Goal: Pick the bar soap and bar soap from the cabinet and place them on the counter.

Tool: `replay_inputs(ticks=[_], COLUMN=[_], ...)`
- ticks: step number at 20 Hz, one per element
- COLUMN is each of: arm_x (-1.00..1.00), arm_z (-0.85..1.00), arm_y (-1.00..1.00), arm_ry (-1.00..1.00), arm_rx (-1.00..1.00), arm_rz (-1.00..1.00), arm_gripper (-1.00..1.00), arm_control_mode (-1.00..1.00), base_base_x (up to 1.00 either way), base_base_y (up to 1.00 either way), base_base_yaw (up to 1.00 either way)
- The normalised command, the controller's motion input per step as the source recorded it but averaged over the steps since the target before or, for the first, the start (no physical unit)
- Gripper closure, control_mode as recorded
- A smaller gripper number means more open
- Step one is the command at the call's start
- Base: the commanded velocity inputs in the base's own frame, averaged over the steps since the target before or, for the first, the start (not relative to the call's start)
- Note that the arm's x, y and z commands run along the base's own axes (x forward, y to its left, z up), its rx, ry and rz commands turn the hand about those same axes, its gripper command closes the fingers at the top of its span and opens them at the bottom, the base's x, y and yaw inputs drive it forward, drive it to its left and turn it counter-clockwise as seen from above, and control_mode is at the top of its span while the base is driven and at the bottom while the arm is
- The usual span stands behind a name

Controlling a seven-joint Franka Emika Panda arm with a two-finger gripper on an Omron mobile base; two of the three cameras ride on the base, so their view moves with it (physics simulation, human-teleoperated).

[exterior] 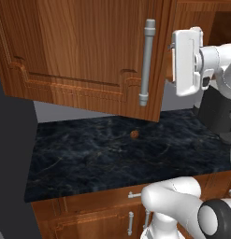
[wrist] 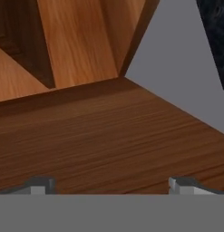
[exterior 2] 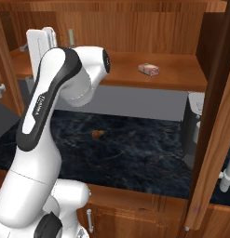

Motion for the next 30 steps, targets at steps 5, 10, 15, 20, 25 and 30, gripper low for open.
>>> replay_inputs(ticks=[5, 10, 15, 20, 25, 30], arm_x=[0.04, 0.29, 0.14, 0.0, 0.0, 0.0], arm_z=[-0.02, -0.13, -0.04, 0.0, 0.0, 0.0], arm_y=[0.08, 0.04, 0.11, 0.19, 0.19, 0.18], arm_ry=[0.01, 0.07, 0.03, 0.0, 0.0, 0.0], arm_rx=[0.01, 0.04, 0.04, 0.02, 0.0, 0.0], arm_rz=[0.05, 0.08, 0.1, 0.08, 0.07, 0.06], arm_gripper=[-1.0, -1.0, -1.0, -1.0, -1.0, -1.0], arm_control_mode=[-1.0, -1.0, -1.0, -1.0, -1.0, -1.0], base_base_x=[0.0, 0.0, 0.0, 0.0, 0.0, 0.0], base_base_y=[0.0, 0.0, 0.0, 0.0, 0.0, 0.0], base_base_yaw=[0.0, 0.0, 0.0, 0.0, 0.0, 0.0])
